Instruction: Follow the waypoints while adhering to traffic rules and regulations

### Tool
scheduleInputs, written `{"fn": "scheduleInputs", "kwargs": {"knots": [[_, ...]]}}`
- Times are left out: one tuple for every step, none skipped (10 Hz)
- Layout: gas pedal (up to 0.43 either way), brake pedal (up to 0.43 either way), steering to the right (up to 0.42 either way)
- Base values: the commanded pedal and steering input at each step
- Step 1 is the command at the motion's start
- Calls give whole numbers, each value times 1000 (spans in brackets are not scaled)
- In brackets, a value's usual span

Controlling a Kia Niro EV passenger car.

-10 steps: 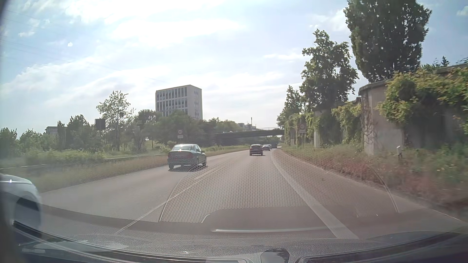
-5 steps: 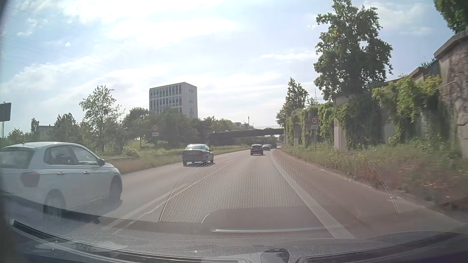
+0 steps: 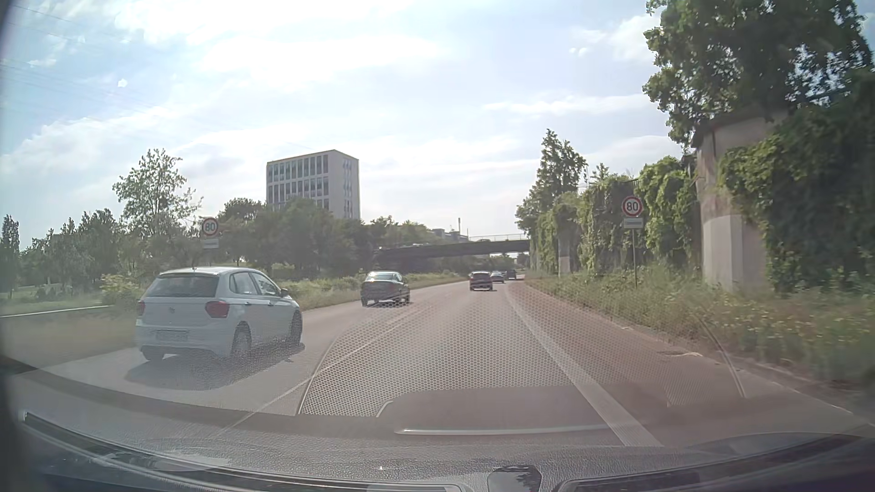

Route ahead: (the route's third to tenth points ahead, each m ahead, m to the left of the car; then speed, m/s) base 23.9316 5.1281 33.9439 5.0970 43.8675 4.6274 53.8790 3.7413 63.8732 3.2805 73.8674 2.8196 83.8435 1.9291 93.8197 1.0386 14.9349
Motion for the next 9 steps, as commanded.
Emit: {"fn": "scheduleInputs", "kwargs": {"knots": [[110, 0, 4], [169, 0, 4], [240, 0, 4], [350, 0, 4], [409, 0, 4], [500, 0, 4], [539, 0, 3], [571, 0, 0], [571, 0, 0]]}}
